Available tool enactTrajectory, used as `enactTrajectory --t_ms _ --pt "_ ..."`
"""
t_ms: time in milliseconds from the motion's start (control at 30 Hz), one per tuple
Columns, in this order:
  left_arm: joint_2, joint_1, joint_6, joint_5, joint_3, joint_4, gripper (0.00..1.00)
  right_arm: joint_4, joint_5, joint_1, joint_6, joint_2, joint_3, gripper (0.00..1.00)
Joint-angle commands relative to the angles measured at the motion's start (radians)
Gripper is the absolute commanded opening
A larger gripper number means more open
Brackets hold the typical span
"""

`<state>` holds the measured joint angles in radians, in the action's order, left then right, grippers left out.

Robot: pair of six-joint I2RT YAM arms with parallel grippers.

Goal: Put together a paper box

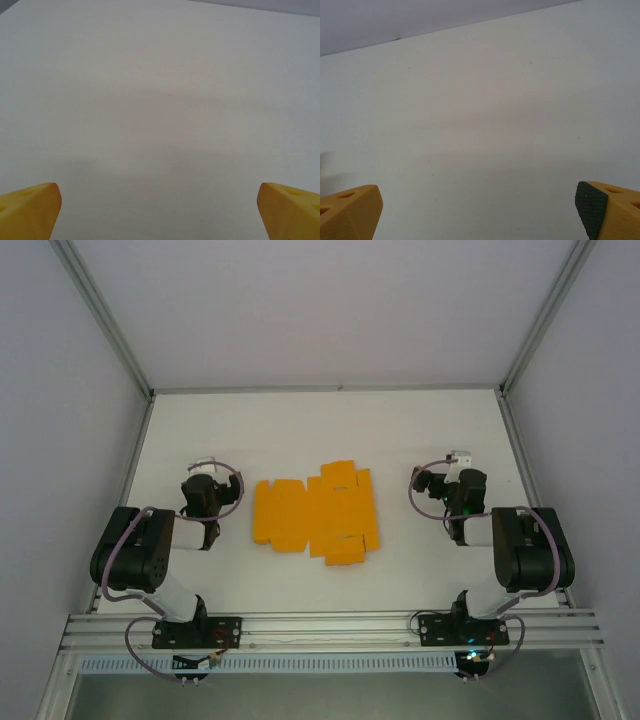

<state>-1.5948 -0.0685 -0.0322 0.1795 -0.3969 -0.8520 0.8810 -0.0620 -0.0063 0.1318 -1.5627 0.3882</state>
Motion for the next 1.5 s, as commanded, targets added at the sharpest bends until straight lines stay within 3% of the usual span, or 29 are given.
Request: enactTrajectory --t_ms 0,733,867,1067,1133,1267,1367,1467 --pt "0.012 0.003 0.012 -0.01 -0.008 -0.025 1.0 0.019 -0.013 0.002 0.007 0.01 0.012 1.0" --pt "0.013 0.003 0.011 -0.013 -0.009 -0.025 1.0 0.018 -0.006 0.001 0.011 0.01 0.011 1.0" --pt "0.034 0.004 0.004 -0.001 -0.023 0.019 1.0 -0.051 -0.009 0.002 0.006 0.036 0.038 1.0" --pt "0.177 0.003 -0.001 0.028 -0.109 0.285 1.0 -0.338 0.012 0.008 0.002 0.182 0.137 1.0" --pt "0.241 0.004 -0.038 0.046 -0.158 0.407 1.0 -0.465 0.036 0.012 0.05 0.25 0.19 1.0" --pt "0.327 -0.007 -0.156 -0.025 -0.307 0.72 1.0 -0.727 0.048 0.049 0.194 0.338 0.314 1.0" --pt "0.33 -0.039 -0.258 -0.069 -0.402 0.94 1.0 -0.937 0.0 0.169 0.201 0.353 0.414 1.0" --pt "0.335 -0.089 -0.304 -0.123 -0.416 1.034 1.0 -1.103 0.026 0.322 0.234 0.313 0.497 0.99"
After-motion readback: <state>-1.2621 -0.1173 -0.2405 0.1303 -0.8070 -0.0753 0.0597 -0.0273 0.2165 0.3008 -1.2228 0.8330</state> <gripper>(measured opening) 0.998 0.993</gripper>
